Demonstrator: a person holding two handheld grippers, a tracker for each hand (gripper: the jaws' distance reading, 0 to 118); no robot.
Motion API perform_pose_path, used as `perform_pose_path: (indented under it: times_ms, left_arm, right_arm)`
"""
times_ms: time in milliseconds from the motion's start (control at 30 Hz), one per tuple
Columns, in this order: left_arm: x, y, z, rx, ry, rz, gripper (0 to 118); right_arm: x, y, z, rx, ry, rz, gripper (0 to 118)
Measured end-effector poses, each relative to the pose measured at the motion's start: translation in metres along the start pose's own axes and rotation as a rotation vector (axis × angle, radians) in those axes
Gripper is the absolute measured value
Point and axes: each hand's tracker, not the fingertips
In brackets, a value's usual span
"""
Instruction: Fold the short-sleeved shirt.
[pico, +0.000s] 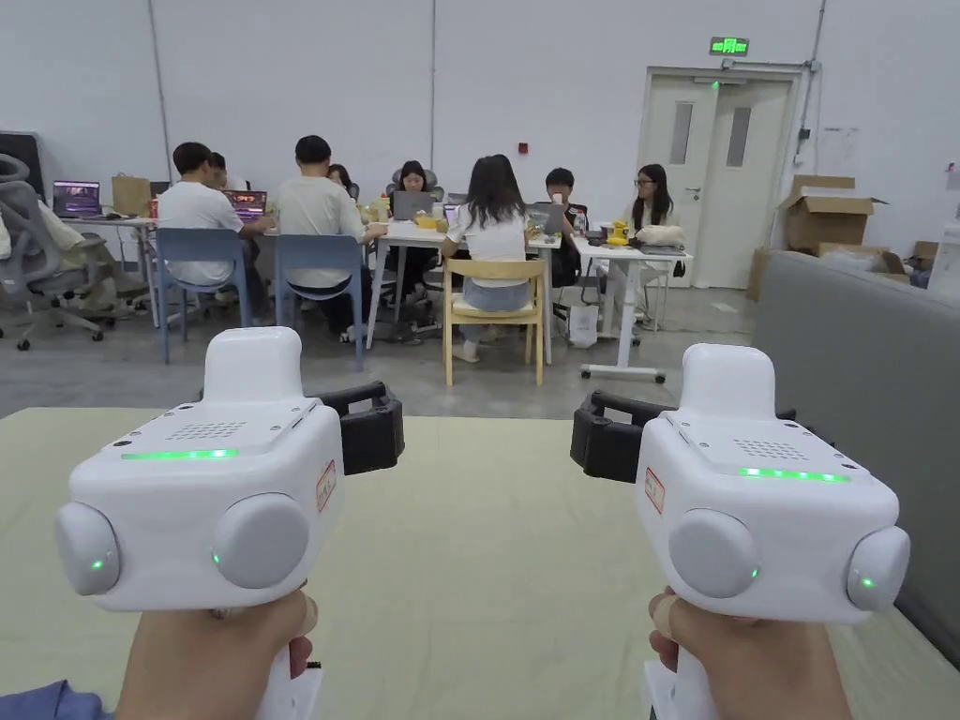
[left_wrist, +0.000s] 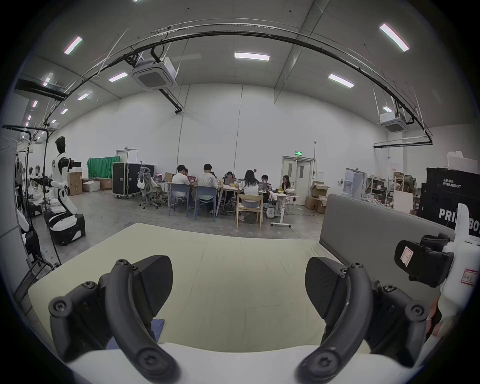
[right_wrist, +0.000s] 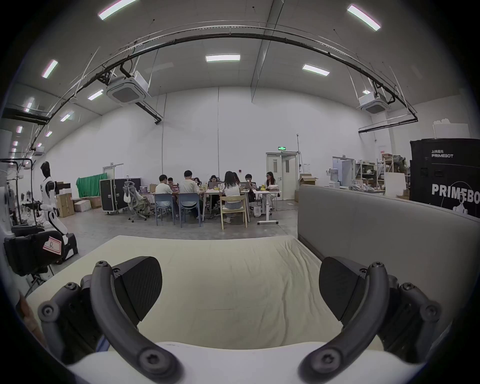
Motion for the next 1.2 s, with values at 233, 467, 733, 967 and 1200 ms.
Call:
perform_pose_path:
  times_ms: [233,467,733,967,1200]
  left_arm:
    - [0.005,0.001,0.004,0.013,-0.011,-0.015,112]
    - [0.004,0.003,0.004,0.014,-0.009,-0.017,112]
    - [0.002,0.007,0.005,0.008,-0.023,0.006,112]
    - [0.0,0.011,0.009,0.022,-0.015,0.007,112]
    - [0.002,0.013,0.011,0.032,-0.014,-0.008,112]
  right_arm:
    - [0.002,0.001,0.002,-0.012,0.01,-0.021,118]
    - [0.003,0.002,0.012,0.001,0.0,0.009,118]
    - [0.001,0.003,0.014,0.005,0.004,0.008,118]
    - [-0.001,0.007,0.016,0.01,0.007,0.007,118]
    - [-0.003,0.009,0.019,0.015,0.009,0.011,118]
